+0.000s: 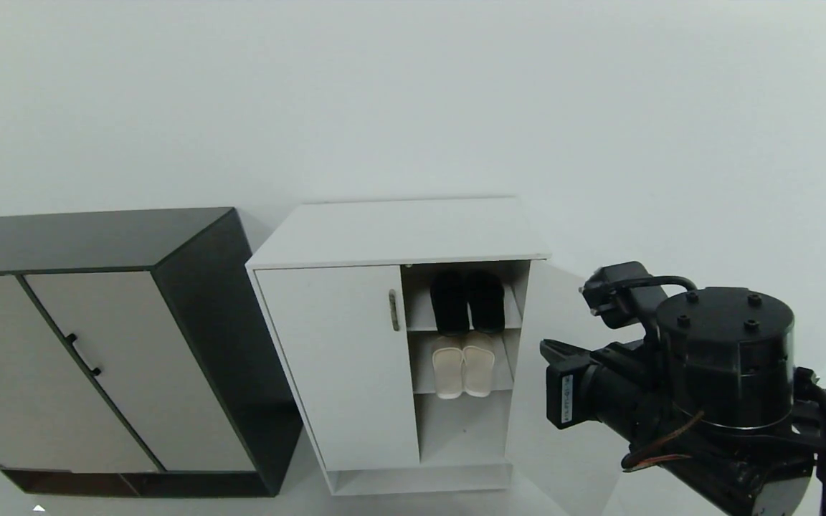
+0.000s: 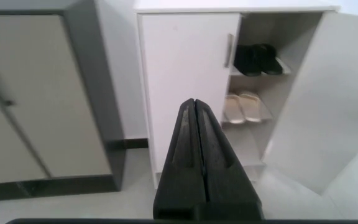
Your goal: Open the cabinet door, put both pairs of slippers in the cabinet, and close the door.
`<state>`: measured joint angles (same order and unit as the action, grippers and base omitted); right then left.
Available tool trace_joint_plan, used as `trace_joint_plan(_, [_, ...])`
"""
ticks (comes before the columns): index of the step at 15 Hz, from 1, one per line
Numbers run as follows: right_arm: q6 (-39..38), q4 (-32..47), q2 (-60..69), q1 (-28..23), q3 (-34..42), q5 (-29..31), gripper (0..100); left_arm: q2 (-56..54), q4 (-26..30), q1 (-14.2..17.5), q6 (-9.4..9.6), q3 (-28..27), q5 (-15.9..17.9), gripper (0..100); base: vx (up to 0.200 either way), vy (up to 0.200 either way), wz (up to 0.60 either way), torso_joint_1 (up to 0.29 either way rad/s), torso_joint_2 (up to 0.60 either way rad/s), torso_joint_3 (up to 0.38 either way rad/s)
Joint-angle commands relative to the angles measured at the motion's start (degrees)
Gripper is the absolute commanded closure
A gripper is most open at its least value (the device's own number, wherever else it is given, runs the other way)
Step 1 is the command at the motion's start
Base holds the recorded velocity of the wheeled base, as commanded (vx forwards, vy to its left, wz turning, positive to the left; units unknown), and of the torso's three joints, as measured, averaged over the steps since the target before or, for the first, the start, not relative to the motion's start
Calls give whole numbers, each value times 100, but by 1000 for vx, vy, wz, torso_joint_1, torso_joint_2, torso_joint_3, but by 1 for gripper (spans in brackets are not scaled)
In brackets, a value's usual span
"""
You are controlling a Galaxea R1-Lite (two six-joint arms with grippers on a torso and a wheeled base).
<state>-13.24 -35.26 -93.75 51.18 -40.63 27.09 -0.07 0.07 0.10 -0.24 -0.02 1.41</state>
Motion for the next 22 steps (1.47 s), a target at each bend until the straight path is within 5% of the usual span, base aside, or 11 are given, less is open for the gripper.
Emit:
trace_joint_plan(1, [23,-8,-12,-2,20,-2,100,7,-7,8,-2,-6,-1,100,0,0,0,0,0,0])
trace_joint_plan(16, [102,-52,-65,-90,55,-2,100,7,-7,8,-2,-6,-1,100,-40,0,0,112,-222,-108])
trace_joint_plan(20, [190,-60,-276,-618,20,-19,100,7,-7,8,-2,-6,-1,100,0,0,0,0,0,0])
trace_joint_plan(22, [594,-43,-364,-1426,64,-292,100,7,-7,8,-2,-6,-1,100,0,0,0,0,0,0])
